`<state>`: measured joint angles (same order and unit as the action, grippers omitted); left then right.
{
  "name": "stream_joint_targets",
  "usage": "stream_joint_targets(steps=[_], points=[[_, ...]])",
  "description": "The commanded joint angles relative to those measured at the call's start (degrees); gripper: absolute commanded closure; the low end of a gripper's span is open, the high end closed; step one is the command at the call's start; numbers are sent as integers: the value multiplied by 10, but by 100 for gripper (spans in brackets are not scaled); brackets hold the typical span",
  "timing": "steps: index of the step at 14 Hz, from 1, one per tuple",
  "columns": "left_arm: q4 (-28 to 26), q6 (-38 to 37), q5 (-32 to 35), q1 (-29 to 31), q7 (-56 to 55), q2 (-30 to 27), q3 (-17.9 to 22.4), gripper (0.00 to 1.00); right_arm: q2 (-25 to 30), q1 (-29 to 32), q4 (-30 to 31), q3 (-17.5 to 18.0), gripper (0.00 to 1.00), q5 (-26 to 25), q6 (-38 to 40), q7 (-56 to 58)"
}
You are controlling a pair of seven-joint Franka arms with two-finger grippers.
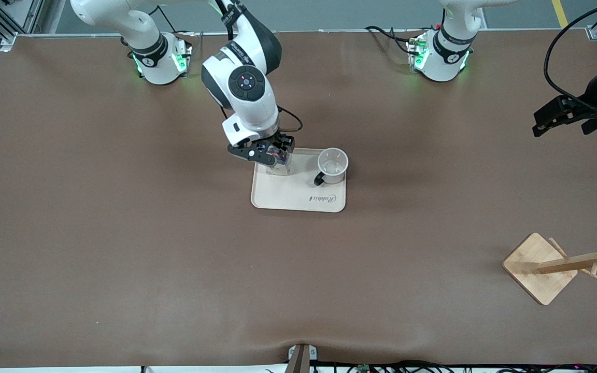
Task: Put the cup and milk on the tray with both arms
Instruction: 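Set the milk carton on the tray beside the mug, open the right gripper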
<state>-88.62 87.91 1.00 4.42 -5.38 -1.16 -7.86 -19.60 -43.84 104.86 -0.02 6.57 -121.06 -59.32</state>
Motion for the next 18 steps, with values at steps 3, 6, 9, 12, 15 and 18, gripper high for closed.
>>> stream_joint_targets(steps=[3, 6, 9, 12, 15, 18], points=[[-5, 0, -6, 3, 12, -12, 0, 0, 1, -5, -15, -8, 0, 0, 5, -10], [-5, -1, -6, 3, 12, -12, 0, 0, 5, -1, -41, -10, 0, 3, 49, -4], [-6, -1, -7, 3, 12, -15, 0, 0, 2, 16, -129, -10, 0, 2, 189, 0], [-5, -3, -7, 3, 11, -16, 1, 0, 2, 52, -184, -10, 0, 1, 252, 2], [-5, -3, -11, 21, 4, -17, 0, 0, 5, 94, -223, -10, 0, -1, 252, 30], [-4, -11, -11, 21, -5, -18, -2, 0, 6, 140, -251, -10, 0, 1, 252, 128]])
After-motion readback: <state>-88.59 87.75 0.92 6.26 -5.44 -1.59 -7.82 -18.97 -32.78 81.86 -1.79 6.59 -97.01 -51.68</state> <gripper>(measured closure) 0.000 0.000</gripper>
